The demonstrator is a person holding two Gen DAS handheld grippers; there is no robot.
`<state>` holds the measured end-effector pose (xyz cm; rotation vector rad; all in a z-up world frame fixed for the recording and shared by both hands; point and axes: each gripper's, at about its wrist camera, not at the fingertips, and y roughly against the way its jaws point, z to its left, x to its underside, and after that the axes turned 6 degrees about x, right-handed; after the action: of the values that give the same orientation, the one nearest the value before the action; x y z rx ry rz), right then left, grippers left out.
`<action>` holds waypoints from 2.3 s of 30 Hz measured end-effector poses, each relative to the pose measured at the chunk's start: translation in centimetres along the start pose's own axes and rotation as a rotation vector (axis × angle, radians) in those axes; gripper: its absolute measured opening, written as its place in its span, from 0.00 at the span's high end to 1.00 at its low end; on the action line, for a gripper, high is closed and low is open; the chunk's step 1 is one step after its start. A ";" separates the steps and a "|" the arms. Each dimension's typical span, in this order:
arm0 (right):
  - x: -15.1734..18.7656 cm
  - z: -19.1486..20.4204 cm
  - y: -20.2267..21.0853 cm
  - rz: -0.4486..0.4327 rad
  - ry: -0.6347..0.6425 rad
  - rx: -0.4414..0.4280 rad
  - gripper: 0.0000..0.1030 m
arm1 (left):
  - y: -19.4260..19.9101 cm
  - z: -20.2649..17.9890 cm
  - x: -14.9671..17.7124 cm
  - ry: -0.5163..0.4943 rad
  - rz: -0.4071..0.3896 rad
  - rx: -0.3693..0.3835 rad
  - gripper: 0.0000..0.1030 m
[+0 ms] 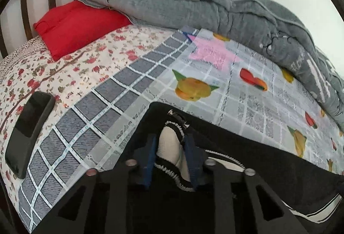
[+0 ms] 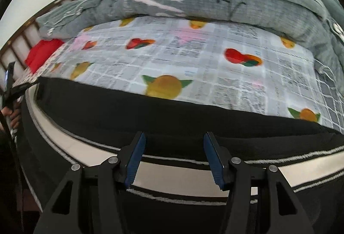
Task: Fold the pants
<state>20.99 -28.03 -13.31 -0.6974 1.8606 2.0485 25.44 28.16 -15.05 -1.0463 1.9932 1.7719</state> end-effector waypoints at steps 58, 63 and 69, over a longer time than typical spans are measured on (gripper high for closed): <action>-3.5 3.1 -5.2 -0.029 0.205 0.059 0.65 | 0.2 1.1 -0.1 0.062 -0.088 -0.082 0.71; -3.7 1.0 -3.1 -0.055 0.089 0.102 0.60 | 0.9 0.3 0.1 0.043 -0.074 -0.121 0.62; -1.7 -5.2 1.5 -0.126 -0.032 0.232 0.54 | 2.8 -1.0 0.5 0.029 -0.084 -0.085 0.49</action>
<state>22.49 -33.13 -11.42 -0.6955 1.9422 1.7228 23.42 27.01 -13.08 -1.1706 1.8764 1.8207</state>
